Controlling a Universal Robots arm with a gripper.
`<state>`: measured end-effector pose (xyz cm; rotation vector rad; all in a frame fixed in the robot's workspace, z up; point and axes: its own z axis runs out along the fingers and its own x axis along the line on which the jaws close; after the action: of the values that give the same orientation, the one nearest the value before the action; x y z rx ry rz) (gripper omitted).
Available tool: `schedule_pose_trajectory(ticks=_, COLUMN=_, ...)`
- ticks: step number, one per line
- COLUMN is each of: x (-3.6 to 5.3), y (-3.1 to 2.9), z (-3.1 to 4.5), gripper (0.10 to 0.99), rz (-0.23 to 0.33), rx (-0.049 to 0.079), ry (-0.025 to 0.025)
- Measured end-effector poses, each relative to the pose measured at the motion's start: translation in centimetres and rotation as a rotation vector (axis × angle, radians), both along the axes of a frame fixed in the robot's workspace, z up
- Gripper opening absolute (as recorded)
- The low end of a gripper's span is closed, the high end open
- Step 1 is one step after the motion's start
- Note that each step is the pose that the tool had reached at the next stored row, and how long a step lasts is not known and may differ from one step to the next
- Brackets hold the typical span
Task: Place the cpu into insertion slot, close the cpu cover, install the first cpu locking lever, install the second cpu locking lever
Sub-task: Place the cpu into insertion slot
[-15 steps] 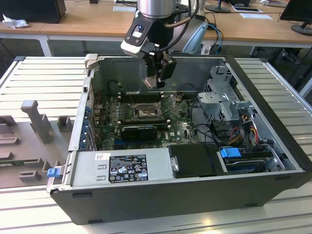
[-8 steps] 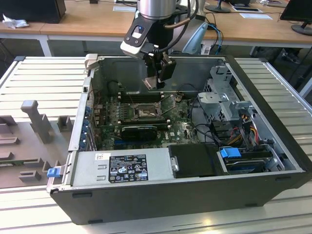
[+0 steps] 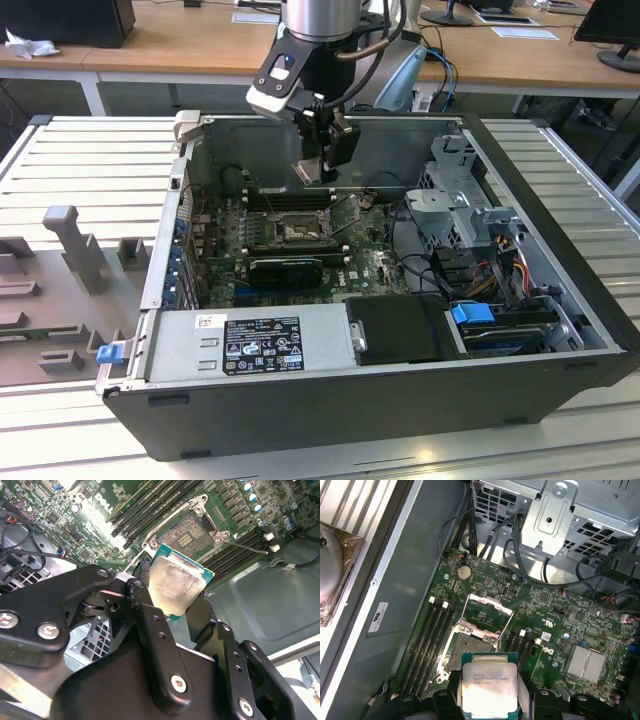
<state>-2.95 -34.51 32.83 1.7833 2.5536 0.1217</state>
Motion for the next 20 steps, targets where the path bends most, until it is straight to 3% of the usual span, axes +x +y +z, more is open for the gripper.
schedule_pose_trajectory(ticks=20, x=0.00, y=0.00, z=-0.51, gripper=0.533, rz=-0.035, rx=0.000, ry=0.0000)
